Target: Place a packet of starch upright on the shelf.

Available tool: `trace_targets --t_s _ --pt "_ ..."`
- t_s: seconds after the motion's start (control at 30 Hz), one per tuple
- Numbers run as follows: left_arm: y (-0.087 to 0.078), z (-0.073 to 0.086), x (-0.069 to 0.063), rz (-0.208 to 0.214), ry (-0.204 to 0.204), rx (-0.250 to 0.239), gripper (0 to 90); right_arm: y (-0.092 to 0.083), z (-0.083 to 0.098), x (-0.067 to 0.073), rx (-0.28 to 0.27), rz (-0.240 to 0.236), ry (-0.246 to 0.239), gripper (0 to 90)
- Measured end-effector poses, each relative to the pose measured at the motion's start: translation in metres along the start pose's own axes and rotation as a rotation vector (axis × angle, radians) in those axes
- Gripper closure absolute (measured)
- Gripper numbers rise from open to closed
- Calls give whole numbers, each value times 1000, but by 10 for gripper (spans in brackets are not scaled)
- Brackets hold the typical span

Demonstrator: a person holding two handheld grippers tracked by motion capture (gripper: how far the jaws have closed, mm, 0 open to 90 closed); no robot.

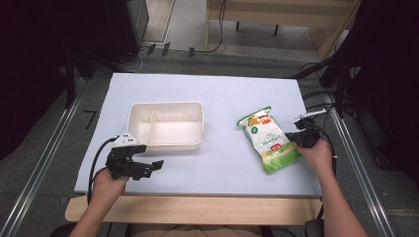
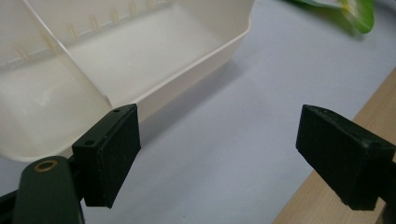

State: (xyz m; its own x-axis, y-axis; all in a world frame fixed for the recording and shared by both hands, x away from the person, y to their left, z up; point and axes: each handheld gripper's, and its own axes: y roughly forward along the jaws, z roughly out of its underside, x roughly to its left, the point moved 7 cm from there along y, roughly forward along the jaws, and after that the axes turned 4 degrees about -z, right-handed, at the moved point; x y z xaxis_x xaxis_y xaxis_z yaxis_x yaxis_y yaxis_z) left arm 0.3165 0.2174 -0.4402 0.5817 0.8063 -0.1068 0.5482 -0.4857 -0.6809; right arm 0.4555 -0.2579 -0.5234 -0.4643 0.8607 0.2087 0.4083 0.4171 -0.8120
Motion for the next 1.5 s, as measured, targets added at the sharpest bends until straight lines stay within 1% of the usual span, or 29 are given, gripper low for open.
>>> trace_targets --t_s 0.17,0.23,0.27,0.37,0.4,0.43,0.47,0.5,0.53,0.8,0.87,0.93,0.97,1.0,1.07,1.13,1.2,1.27,1.33,1.4,1.47,1.5 --pt "1 -1 -1 4 9 7 147 3 0 16 24 -19 -42 900" --pt "2 -1 -1 6 9 5 147 3 1 22 38 -22 -45 900" --pt "2 -2 -1 6 11 8 147 3 1 23 39 -26 -59 900" --pt "3 -3 -1 5 11 6 147 3 3 29 52 -46 -53 900" --pt "3 -3 -2 10 13 6 147 3 3 31 53 -49 -65 900" --pt "4 -4 -2 12 15 7 147 3 4 34 56 -54 -62 900" --pt "4 -4 -2 14 18 5 147 3 5 36 57 -61 -78 900" --pt "5 -5 -2 14 16 4 147 3 5 40 64 -65 -75 900" --pt "6 -5 -3 16 20 5 147 4 6 44 66 -71 -94 900" --pt "10 -9 -5 27 30 5 147 11 7 81 92 -115 -192 900" --pt "10 -9 -6 25 30 4 147 13 7 89 95 -139 -205 900" --pt "10 -9 -5 26 31 6 147 16 5 98 96 -163 -208 900" --pt "10 -9 -5 25 31 7 147 18 4 103 96 -173 -223 900" --pt "10 -9 -5 24 31 8 147 19 3 108 95 -174 -233 900" --pt "10 -9 -5 25 31 9 147 23 0 118 97 -194 -248 900" --pt "9 -8 -5 26 29 9 147 25 -2 126 105 -200 -264 900" --pt "9 -8 -5 25 25 3 147 23 -4 128 103 -209 -277 900" --pt "8 -8 -4 26 23 2 147 14 -8 127 73 -224 -276 900" --pt "8 -7 -3 22 21 7 147 5 -14 124 34 -219 -268 900" --pt "8 -6 -2 16 21 7 147 -4 -27 118 -20 -197 -264 900" --pt "6 -6 -3 9 22 2 147 -7 -40 114 -53 -195 -235 900" --pt "6 -6 -2 8 24 -3 147 -6 -46 112 -66 -193 -234 900"
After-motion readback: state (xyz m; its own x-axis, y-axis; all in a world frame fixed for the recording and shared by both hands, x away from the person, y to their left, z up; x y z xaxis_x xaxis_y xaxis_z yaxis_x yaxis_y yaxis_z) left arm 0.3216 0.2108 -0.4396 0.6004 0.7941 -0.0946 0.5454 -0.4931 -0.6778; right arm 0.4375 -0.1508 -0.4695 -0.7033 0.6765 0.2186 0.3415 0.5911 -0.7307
